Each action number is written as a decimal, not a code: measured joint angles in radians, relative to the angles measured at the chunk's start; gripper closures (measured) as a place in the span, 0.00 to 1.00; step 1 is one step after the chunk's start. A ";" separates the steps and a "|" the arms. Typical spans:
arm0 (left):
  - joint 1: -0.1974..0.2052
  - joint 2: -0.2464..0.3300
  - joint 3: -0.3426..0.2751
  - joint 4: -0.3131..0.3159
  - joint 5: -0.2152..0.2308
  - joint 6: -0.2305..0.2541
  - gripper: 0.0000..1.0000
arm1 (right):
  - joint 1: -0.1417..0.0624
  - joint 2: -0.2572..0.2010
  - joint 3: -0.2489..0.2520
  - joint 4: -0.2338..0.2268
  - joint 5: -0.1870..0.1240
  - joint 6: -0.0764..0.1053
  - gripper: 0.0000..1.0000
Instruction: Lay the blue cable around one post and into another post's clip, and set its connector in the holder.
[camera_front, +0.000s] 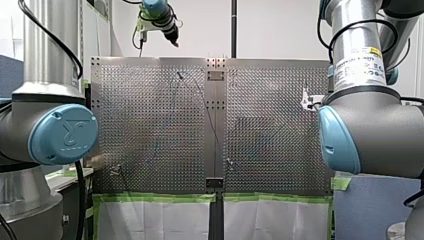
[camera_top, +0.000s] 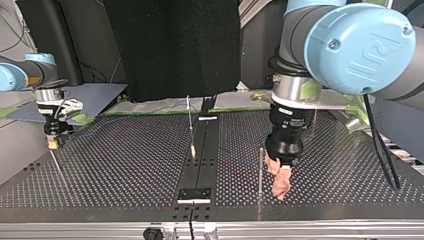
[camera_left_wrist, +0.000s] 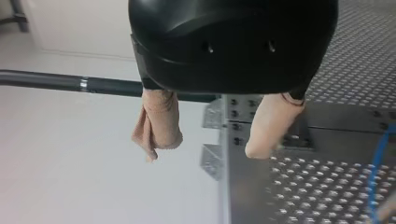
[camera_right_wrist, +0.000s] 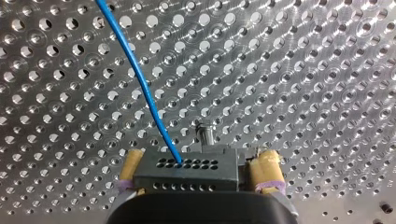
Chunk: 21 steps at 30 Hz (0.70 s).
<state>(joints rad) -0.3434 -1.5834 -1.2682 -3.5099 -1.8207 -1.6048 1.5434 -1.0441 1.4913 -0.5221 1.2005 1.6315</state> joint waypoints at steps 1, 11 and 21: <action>-0.001 -0.001 -0.005 -0.008 -0.005 0.004 0.00 | 0.000 0.000 0.000 0.000 0.000 0.000 0.02; -0.013 -0.025 -0.045 -0.101 -0.057 0.020 0.00 | 0.000 0.000 0.000 0.000 0.000 0.000 0.02; -0.015 -0.025 -0.046 -0.180 -0.056 0.020 0.00 | 0.000 0.000 0.000 0.000 0.000 0.000 0.02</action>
<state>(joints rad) -0.3588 -1.6085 -1.3142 -3.6903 -1.8766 -1.5847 1.5433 -1.0441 1.4913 -0.5221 1.2004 1.6315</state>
